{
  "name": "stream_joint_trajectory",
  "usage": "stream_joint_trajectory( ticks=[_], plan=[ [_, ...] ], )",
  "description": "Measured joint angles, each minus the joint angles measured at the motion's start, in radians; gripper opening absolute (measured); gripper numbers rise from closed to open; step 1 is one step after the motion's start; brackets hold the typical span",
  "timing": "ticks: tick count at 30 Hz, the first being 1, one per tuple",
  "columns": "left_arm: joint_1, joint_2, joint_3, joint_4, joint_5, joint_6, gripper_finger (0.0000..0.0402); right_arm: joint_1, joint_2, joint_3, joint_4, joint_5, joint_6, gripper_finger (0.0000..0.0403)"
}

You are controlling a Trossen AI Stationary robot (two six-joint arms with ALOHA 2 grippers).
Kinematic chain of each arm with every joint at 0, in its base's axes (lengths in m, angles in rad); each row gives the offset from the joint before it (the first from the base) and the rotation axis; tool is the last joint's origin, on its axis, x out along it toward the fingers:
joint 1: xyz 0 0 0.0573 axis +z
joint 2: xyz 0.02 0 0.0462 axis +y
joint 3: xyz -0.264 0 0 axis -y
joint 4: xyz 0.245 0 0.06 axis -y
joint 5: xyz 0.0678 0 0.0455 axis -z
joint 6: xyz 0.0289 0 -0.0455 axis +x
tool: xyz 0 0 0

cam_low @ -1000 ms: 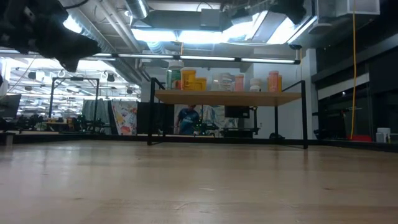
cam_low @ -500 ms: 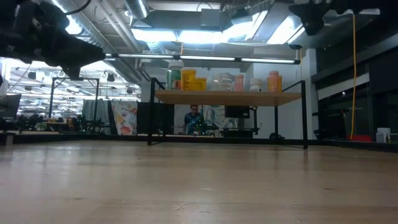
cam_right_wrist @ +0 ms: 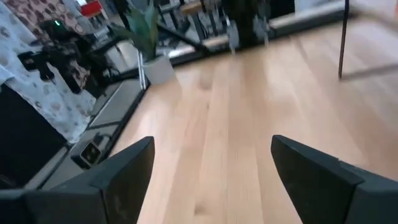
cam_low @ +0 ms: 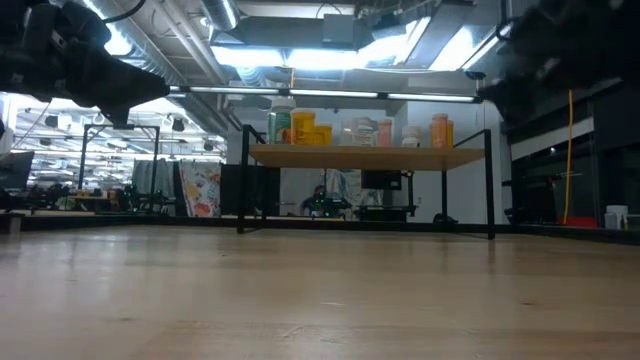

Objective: Pick and place medicine bottles onto shelf by color
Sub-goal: Return to Home Position

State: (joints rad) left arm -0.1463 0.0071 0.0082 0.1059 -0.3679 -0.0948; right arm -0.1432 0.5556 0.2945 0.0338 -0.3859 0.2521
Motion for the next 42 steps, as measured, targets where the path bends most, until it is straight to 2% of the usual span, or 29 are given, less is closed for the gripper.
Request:
stream_joint_trajectory(
  ticks=[5,10,15,20,28,33,37,42],
  plan=[
    [0.000,0.000,0.000,0.000,0.000,0.000,0.0080,0.000,0.000,-0.075,-0.004,-0.002,0.014,0.0324],
    [0.000,0.000,0.000,0.000,0.000,0.000,0.0080,0.000,-0.014,-0.132,0.068,0.008,0.129,0.0324],
    [0.000,0.000,0.000,0.000,0.000,0.000,0.0080,0.013,-0.185,-0.199,0.228,0.027,0.004,0.0324],
    [0.000,0.000,0.000,0.000,-0.001,0.000,0.0080,0.056,-0.380,-0.217,0.234,0.025,-0.093,0.0324],
    [0.000,0.000,0.000,0.000,-0.001,-0.001,0.0080,0.060,-0.557,-0.217,0.203,0.026,-0.100,0.0324],
    [0.000,0.000,0.000,0.000,-0.001,0.000,0.0080,0.060,-0.556,-0.220,0.200,0.017,-0.080,0.0324],
    [0.000,0.000,0.000,0.000,-0.001,0.000,0.0080,0.060,-0.555,-0.287,0.253,-0.046,-0.102,0.0324],
    [0.000,0.000,0.000,0.000,-0.002,0.000,0.0080,0.060,-0.555,-0.288,0.124,-0.053,-0.110,0.0324]
  ],
)
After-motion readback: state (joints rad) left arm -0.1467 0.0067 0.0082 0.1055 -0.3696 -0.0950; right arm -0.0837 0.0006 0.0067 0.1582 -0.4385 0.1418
